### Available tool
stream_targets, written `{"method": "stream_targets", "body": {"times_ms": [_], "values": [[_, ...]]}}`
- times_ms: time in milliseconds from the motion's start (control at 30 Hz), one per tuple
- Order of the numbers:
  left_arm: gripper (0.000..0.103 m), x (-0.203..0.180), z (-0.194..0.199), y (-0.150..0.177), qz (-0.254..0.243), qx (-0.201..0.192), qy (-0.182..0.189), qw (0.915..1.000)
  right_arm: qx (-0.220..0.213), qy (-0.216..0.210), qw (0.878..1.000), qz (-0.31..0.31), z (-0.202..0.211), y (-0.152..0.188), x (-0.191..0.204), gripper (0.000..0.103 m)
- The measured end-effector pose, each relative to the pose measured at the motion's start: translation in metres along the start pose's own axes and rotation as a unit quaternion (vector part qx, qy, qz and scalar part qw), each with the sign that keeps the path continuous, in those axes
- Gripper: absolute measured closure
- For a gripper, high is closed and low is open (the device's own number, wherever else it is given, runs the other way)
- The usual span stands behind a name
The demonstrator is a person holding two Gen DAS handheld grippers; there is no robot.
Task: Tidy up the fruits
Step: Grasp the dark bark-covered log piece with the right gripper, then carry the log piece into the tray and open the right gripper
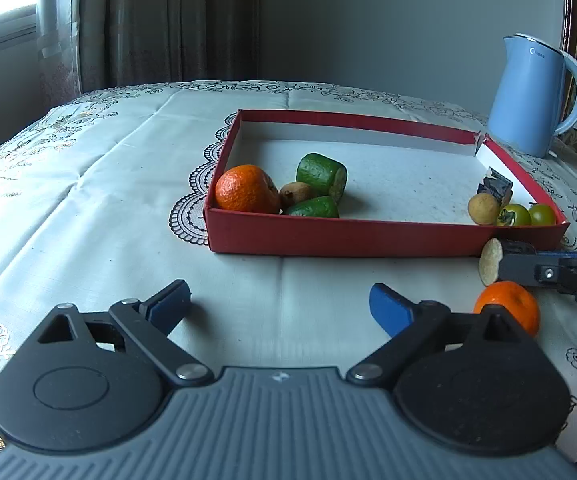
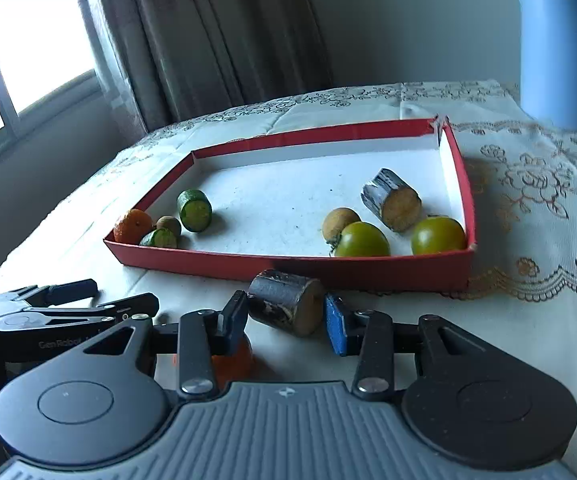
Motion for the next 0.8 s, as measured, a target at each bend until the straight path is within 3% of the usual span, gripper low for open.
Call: {"method": "stream_targets", "body": {"times_ms": [433,800], "values": [[0.005,0.001,0.0,0.0,0.004,-0.002,0.005,1.0,-0.02,0.012,1.0,0.002,0.007,0.003,0.002,0.067],[0.004,0.001,0.0,0.0,0.004,-0.002,0.005,1.0,-0.089,0.009,0.995,0.036,0.033,-0.028,0.015,0.067]]}}
Point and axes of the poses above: each gripper's, at about its wrist camera, not at the fingertips, and z roughly against the way its jaws point, x to its left, y to its underside, the point moved 6 cm from there along -z, roughly the way its jaws point, and after that the axes turned 15 degrees about -z, right-handed, at the moved point
